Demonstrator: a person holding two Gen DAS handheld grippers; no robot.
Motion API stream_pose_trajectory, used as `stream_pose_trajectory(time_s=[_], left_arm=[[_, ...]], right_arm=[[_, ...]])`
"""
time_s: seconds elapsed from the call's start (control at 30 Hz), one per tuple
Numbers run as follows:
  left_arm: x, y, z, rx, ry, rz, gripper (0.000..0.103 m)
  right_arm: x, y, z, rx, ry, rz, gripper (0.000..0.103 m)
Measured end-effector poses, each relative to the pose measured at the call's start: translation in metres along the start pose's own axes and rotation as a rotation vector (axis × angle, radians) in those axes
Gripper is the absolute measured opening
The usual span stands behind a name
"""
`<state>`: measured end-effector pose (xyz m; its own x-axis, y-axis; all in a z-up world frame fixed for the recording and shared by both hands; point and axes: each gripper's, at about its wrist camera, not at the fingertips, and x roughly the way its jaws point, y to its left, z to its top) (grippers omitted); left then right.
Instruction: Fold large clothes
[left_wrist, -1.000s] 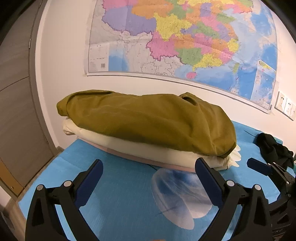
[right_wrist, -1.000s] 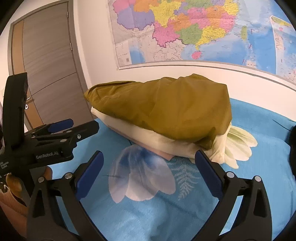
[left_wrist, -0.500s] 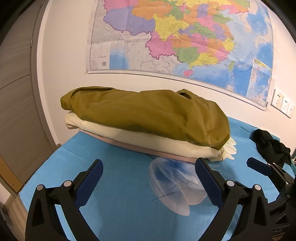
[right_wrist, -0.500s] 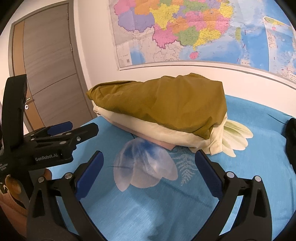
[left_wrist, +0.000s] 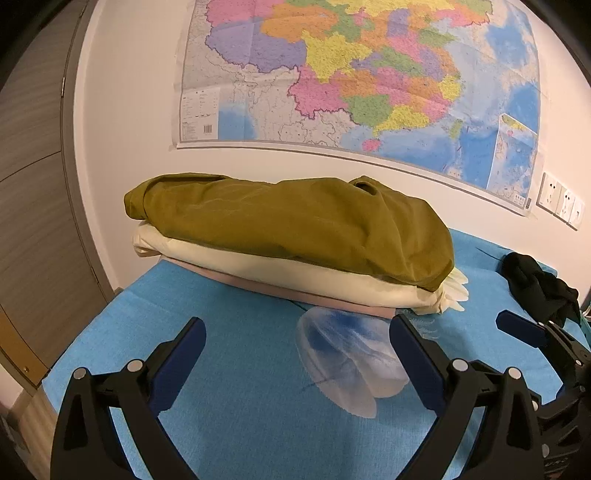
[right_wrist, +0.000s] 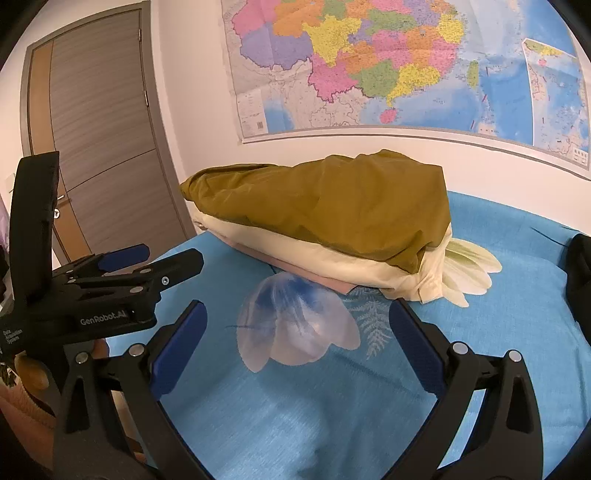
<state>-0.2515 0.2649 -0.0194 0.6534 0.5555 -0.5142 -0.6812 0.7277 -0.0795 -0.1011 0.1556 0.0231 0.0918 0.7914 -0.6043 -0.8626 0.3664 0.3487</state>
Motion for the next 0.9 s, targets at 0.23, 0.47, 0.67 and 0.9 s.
stream_pose_trajectory(time_s=[0.23,0.47,0.67,0.9], left_arm=[[0.0001,-0.0001,0.0003,0.000,-0.003,0.005,0.096],[-0.0009,-0.0008,-0.0005,0.002,-0.004,0.006,0.096],[-0.0010,-0.0011,-0.0013,0.003,0.001,0.002,0.096],[0.0009,-0.0023,-0.0009,0.008,0.004,-0.002,0.096]], right_arm=[[-0.0014,-0.0004,-0.0006,0.003,-0.004,0.002,0.097],[-0.0022,-0.0004,-0.0011,0.007,-0.003,0.004,0.097],[-0.0029,0.0001,-0.0024,0.010,0.003,0.003,0.097],[-0.0040,0.0000,-0.0027,0.017,0.003,0.001,0.097]])
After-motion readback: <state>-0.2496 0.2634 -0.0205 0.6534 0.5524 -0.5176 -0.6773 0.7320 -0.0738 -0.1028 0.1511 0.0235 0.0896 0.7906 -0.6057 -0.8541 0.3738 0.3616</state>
